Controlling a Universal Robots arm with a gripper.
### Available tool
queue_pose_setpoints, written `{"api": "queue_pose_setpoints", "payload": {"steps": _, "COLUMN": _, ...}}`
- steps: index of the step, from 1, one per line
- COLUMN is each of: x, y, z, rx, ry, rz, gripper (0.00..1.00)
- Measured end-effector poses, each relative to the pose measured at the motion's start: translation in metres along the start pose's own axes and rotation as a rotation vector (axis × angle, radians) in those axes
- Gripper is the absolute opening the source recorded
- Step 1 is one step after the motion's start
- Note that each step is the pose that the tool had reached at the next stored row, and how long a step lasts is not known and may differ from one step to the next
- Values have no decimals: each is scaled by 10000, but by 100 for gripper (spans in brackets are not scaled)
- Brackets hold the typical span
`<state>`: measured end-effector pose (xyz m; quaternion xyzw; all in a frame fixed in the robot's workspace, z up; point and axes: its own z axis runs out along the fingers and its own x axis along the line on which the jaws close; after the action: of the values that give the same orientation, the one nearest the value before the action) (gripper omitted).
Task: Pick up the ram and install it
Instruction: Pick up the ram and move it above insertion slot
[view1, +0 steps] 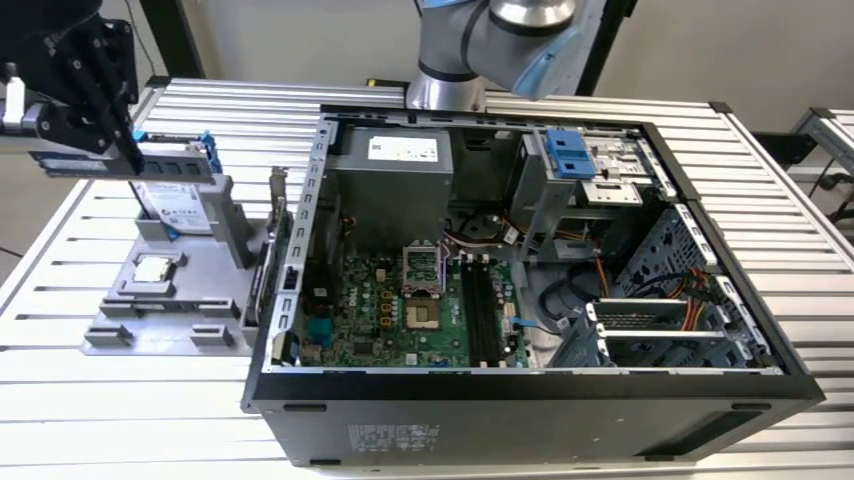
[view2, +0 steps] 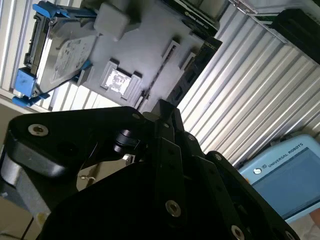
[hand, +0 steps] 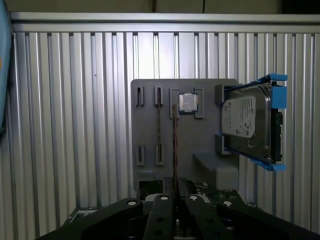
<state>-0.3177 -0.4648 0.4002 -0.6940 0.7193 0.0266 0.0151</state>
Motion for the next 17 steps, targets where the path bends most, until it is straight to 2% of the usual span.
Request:
{"api": "queue_pose_setpoints", "payload": {"steps": 5, "x": -5, "y": -134, "z": -2, "rx": -16, "ry": 0, "rz": 1, "gripper": 0}}
{"api": "queue_pose_setpoints", "payload": {"steps": 17, "x": -18, "y": -499, "z": -8, "rx": -50, "ry": 2, "rz": 3, "gripper": 0}}
